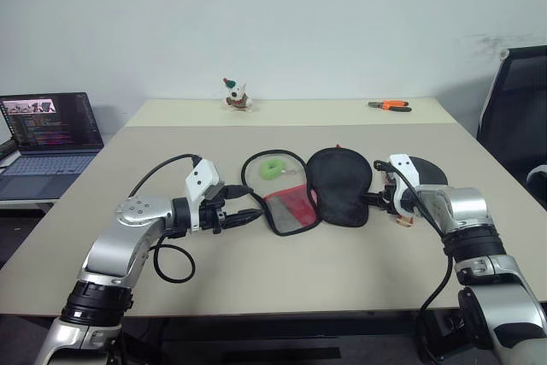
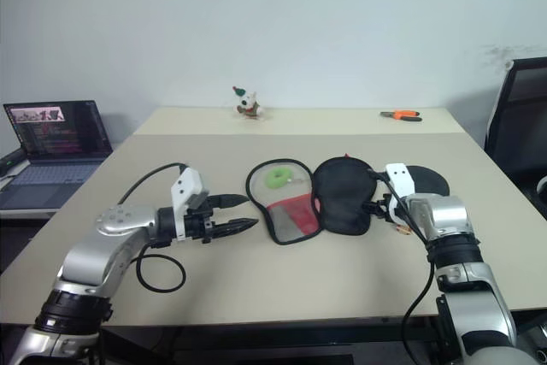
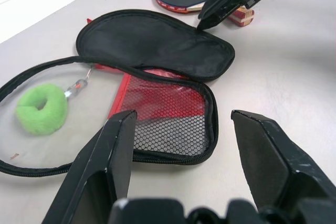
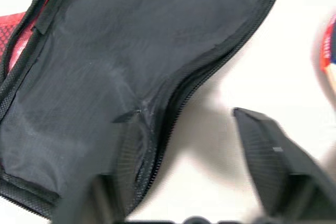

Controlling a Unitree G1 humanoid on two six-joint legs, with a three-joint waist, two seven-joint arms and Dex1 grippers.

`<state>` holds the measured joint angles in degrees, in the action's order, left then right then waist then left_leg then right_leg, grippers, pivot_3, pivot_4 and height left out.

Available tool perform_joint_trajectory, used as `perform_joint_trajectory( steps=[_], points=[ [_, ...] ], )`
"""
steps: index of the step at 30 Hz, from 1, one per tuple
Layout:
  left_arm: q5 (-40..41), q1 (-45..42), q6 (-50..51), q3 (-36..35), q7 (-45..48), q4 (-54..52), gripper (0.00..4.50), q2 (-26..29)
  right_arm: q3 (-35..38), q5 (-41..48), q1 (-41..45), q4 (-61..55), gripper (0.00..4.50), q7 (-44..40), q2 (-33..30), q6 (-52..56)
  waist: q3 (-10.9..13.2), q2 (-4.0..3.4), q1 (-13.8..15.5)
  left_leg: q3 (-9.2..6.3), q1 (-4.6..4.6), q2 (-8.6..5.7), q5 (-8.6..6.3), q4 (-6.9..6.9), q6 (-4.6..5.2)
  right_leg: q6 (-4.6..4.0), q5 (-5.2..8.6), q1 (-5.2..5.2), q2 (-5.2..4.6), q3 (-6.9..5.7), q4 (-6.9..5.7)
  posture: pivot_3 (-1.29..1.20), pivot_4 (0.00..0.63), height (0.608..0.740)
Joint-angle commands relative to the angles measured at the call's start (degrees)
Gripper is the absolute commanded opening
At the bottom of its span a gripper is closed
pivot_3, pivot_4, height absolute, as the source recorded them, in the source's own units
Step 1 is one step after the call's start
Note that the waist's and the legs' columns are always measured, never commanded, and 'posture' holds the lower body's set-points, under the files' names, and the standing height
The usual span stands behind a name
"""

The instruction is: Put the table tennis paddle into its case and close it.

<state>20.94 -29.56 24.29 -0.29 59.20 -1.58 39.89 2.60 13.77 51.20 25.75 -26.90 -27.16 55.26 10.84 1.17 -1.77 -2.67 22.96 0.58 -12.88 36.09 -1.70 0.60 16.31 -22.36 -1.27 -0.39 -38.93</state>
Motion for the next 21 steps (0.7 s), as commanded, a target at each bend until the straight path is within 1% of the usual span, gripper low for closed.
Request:
perform_joint_trajectory(
  steps=[1,3,7,12,18,21],
  points=[
    [0.35,-0.61,-0.83,-0.45,-0.05,-1.11,3.13,-0.20,6.51,-0.21,0.51,-6.60,4.40,6.55,-1.52,1.60,0.00,0.00,0.06,-0.01,0.01,0.00,0.00,0.00,0.00,0.00,0.00,0.00,0.00,0.00,0.00,0.00,0.150,0.740],
    [0.21,-0.93,-1.06,-0.35,0.05,-0.64,3.13,-0.38,10.70,-1.38,-0.37,-8.54,4.40,13.24,-0.66,1.94,0.00,0.00,0.09,-0.02,0.02,-0.01,0.00,0.00,0.00,0.00,0.00,0.00,-0.01,-0.01,0.02,0.00,0.150,0.740],
    [-0.19,-1.52,-1.74,0.32,0.67,0.29,3.13,-0.90,15.17,-2.31,-1.94,-13.08,4.40,21.76,2.34,4.54,0.00,0.00,0.05,0.00,0.01,0.00,0.00,0.00,0.00,0.00,0.00,0.00,-0.01,0.01,0.01,0.00,0.150,0.740],
    [-0.76,-3.51,-2.86,1.38,1.52,2.28,3.13,-1.41,16.36,-2.41,-3.37,-15.01,4.40,26.21,6.08,6.27,0.00,-0.01,-0.16,0.07,-0.04,0.05,0.00,0.00,0.00,-0.01,0.00,-0.01,0.04,0.09,-0.05,0.00,0.150,0.740],
    [-1.21,-4.82,-3.83,1.68,2.20,3.69,3.13,-1.21,16.34,-2.77,-4.20,-14.09,4.40,28.57,8.20,6.32,0.00,-0.01,-0.05,0.11,0.00,0.02,0.00,-0.02,0.00,-0.01,0.00,-0.01,0.04,0.09,0.00,0.00,0.150,0.740],
    [-1.29,-4.65,-4.15,1.32,2.36,3.82,3.13,-0.79,16.00,-3.31,-5.59,-15.70,4.40,30.24,9.17,6.83,0.00,-0.01,-0.05,0.13,-0.01,0.02,0.00,-0.02,0.00,-0.01,0.00,-0.02,0.03,0.09,0.00,0.00,0.150,0.740]
  ],
)
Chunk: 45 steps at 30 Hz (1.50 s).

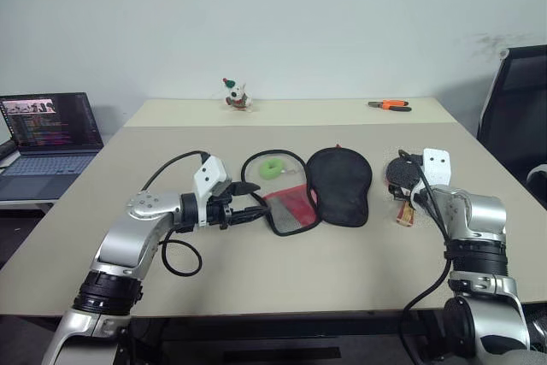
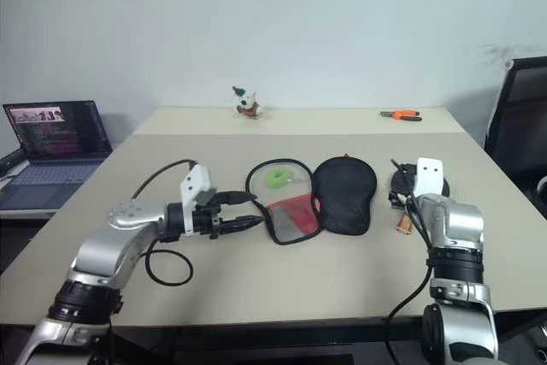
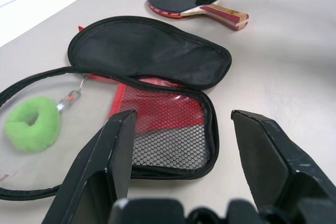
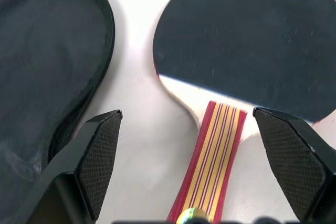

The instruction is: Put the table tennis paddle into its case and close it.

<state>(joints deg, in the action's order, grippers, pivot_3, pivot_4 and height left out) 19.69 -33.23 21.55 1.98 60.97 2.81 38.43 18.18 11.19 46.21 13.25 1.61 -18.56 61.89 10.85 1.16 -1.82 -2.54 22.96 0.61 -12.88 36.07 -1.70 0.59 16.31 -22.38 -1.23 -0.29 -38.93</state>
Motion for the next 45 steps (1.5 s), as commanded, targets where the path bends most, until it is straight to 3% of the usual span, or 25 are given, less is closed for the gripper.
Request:
perform_joint_trajectory(
  steps=[1,8,24,27,36,45],
  points=[
    [-0.06,-0.88,-1.51,-1.05,0.62,-0.56,3.13,0.78,0.27,-0.93,-1.08,-3.77,4.40,2.14,0.86,0.42,0.00,0.00,-0.01,0.00,0.00,0.01,0.00,0.00,0.00,0.00,0.00,0.00,0.00,0.00,0.00,0.00,0.150,0.740],
    [-0.49,-0.79,-1.91,-1.19,0.35,-0.38,3.13,0.48,0.34,-1.86,-1.47,-0.26,4.40,4.12,2.56,-2.70,0.00,0.00,-0.04,0.03,-0.02,0.01,0.00,0.00,0.00,0.00,0.00,-0.01,0.01,0.02,-0.02,0.00,0.150,0.740],
    [1.65,-0.87,-0.39,-2.34,1.36,-1.40,3.13,0.66,0.00,-3.64,5.66,24.06,4.40,4.76,-0.16,-17.45,-0.02,0.03,-0.08,0.28,-0.15,0.00,0.00,0.03,0.00,0.03,-0.02,0.04,0.02,0.49,-0.05,0.00,0.150,0.740],
    [4.56,-1.19,2.14,-3.36,2.53,-2.64,3.13,0.87,0.44,-3.37,6.09,25.76,3.85,5.26,-0.45,-17.79,-0.03,0.05,-0.09,0.37,-0.19,0.01,0.00,0.06,0.01,0.07,-0.04,0.06,0.02,0.61,-0.04,0.00,0.150,0.740],
    [10.13,-2.59,7.73,-5.57,2.90,-4.43,3.13,1.07,1.58,-2.39,6.35,25.67,1.09,5.90,-0.53,-19.03,-0.03,0.06,-0.08,0.49,-0.20,0.01,0.00,0.03,0.00,0.09,-0.05,0.03,0.04,0.73,-0.02,0.00,0.150,0.740],
    [10.29,-0.63,8.28,-6.18,2.19,-5.68,3.13,2.45,0.89,-1.56,6.06,10.32,1.09,3.48,-2.35,-16.98,0.00,0.01,-0.07,0.74,0.13,0.02,0.00,-0.03,0.00,0.08,-0.06,-0.52,0.04,1.00,-0.12,0.00,0.150,0.740]
  ],
)
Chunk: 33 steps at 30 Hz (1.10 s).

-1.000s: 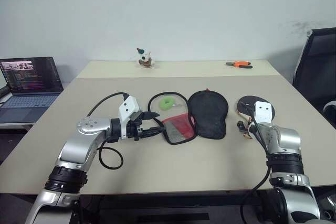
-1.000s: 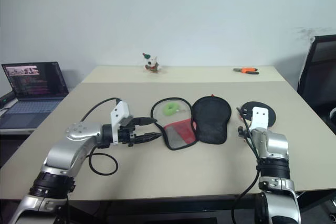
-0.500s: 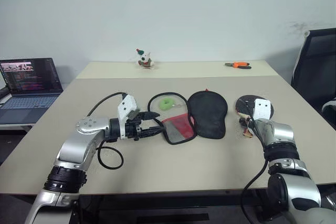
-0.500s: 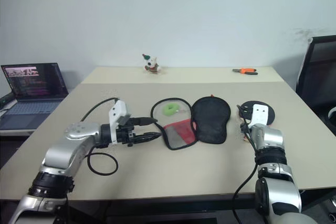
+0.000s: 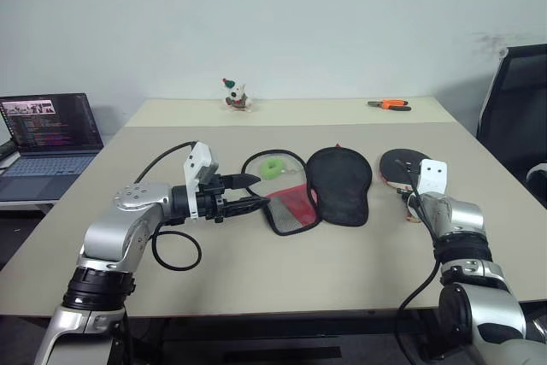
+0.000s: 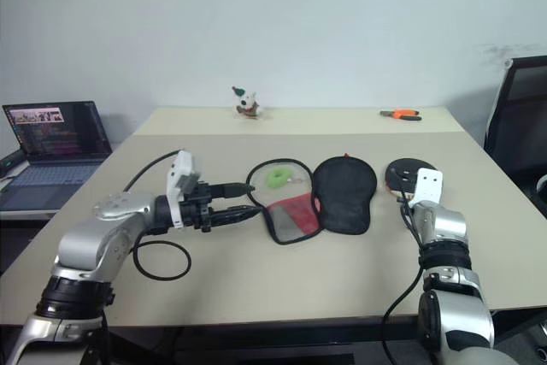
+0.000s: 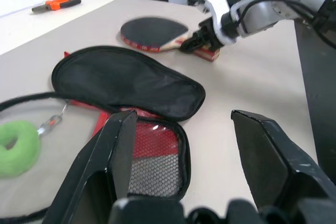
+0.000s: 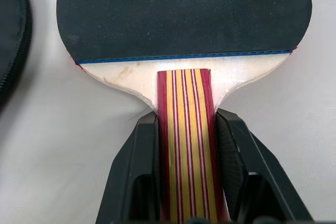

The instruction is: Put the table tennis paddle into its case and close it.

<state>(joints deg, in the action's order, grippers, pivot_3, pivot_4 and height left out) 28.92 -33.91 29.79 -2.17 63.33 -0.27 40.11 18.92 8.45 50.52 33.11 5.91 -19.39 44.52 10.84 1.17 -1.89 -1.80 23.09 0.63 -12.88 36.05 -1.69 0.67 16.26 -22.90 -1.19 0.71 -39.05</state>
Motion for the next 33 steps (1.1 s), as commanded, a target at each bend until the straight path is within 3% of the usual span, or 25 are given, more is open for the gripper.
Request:
perform_joint_trajectory(
  steps=[1,8,16,24,33],
  points=[
    [1.20,0.37,0.14,-2.22,-0.30,-2.78,3.13,0.93,-0.10,1.62,1.87,-12.62,1.09,-1.11,-1.18,1.51,0.00,0.00,-0.04,0.08,0.12,0.01,0.00,0.00,0.00,0.00,0.00,-0.21,0.01,0.10,-0.05,0.00,0.150,0.740],
    [1.15,0.95,0.04,-2.23,-0.66,-3.23,3.13,0.80,-1.45,6.15,0.69,-27.83,1.09,0.22,8.63,13.00,0.00,0.00,-1.06,0.26,0.37,0.23,-0.01,-0.02,0.01,-0.05,-0.04,-0.54,0.04,0.22,-0.01,0.00,0.150,0.740],
    [1.09,1.89,-0.17,-1.95,-1.48,-4.36,3.13,0.28,-5.10,6.05,-1.57,-29.37,1.09,2.34,18.11,15.08,0.00,0.00,-0.52,0.25,0.42,0.14,0.00,0.02,0.00,-0.08,-0.12,-0.56,0.09,0.19,0.00,0.00,0.150,0.740],
    [0.94,2.99,-0.32,-2.07,-2.30,-5.23,3.13,0.33,-8.14,4.63,-2.03,-23.70,1.09,2.61,21.55,10.25,-0.01,0.00,-0.19,0.23,0.62,0.15,0.00,0.07,0.00,-0.04,-0.15,-0.72,0.08,0.18,0.00,0.00,0.150,0.740],
    [0.97,3.79,-0.25,-2.30,-2.89,-5.88,3.13,0.81,-7.28,2.71,-1.41,-16.81,1.09,3.82,20.37,4.92,-0.01,0.00,-0.10,0.25,0.65,0.14,0.00,0.07,0.00,-0.04,-0.15,-0.75,0.09,0.19,0.01,0.00,0.150,0.740]
  ],
)
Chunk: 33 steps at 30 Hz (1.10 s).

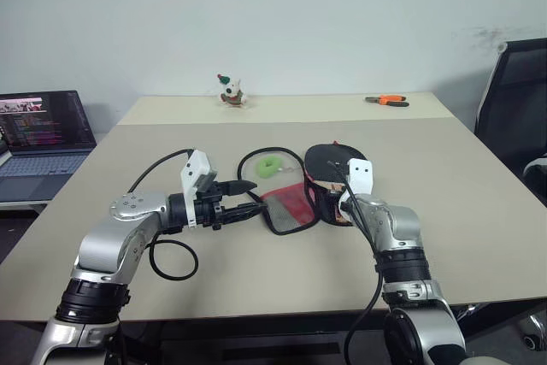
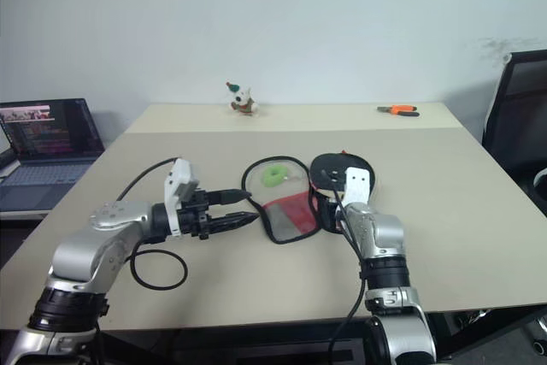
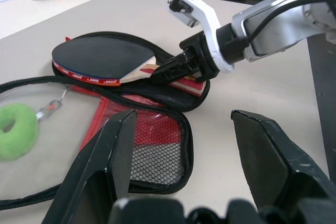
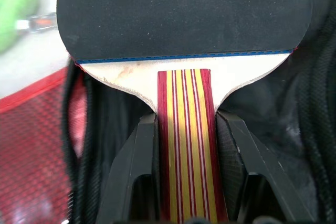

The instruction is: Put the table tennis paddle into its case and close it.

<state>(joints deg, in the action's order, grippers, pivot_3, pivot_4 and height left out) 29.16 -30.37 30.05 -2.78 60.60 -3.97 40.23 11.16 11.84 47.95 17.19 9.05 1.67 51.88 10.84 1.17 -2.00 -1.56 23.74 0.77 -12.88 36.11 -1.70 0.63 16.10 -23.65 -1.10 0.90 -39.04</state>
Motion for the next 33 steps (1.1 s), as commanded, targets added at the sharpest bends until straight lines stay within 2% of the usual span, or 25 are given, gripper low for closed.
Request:
perform_joint_trajectory(
  steps=[1,15,22,25,28,33],
  points=[
    [0.69,0.32,-0.54,-1.72,-0.15,-2.20,3.13,0.74,0.54,-0.74,1.11,-0.74,1.09,0.84,-0.73,-2.60,0.00,0.00,0.01,0.00,0.00,0.00,0.00,0.00,0.00,0.00,0.00,0.00,0.00,-0.01,-0.01,0.00,0.150,0.740],
    [0.13,0.67,-1.23,-1.16,-0.23,-2.11,3.13,0.58,-0.82,-1.59,0.77,0.28,1.09,0.35,-0.06,-3.95,0.00,0.00,0.00,0.00,-0.01,0.01,0.00,0.01,0.00,0.00,0.00,-0.01,0.00,0.00,-0.03,0.00,0.150,0.740],
    [-0.06,1.30,-1.24,-1.51,-1.20,-2.75,3.13,0.63,-2.77,-1.22,-0.93,-6.70,3.38,-0.28,1.08,-0.35,0.00,0.00,-0.01,-0.01,-0.01,0.02,0.00,0.01,0.00,-0.01,0.00,-0.01,0.00,0.00,-0.04,0.00,0.150,0.740],
    [-0.49,1.67,-1.35,-1.60,-2.28,-2.87,3.13,0.63,-7.35,-1.15,-3.85,-14.87,4.45,-3.91,-0.40,2.61,0.00,0.00,0.03,-0.02,0.00,0.01,0.00,0.02,0.00,0.00,0.00,-0.01,0.00,0.00,-0.04,0.00,0.150,0.740],
    [-1.80,1.80,-1.64,-1.91,-4.71,-1.93,3.13,0.41,-11.43,3.11,-6.52,-25.48,4.45,-12.22,-4.51,7.78,0.00,0.00,0.03,-0.04,0.01,0.01,0.00,0.04,0.00,0.00,0.00,-0.01,0.00,-0.01,-0.03,0.00,0.150,0.740],
    [-4.89,3.60,-3.48,-1.64,-6.66,1.28,3.13,0.93,-9.95,9.08,-7.87,-34.53,4.45,-25.54,-16.73,8.38,-0.01,0.02,0.15,-0.10,0.00,-0.01,-0.01,0.14,0.01,0.01,-0.01,0.05,0.02,-0.08,-0.05,0.00,0.150,0.740]
  ],
)
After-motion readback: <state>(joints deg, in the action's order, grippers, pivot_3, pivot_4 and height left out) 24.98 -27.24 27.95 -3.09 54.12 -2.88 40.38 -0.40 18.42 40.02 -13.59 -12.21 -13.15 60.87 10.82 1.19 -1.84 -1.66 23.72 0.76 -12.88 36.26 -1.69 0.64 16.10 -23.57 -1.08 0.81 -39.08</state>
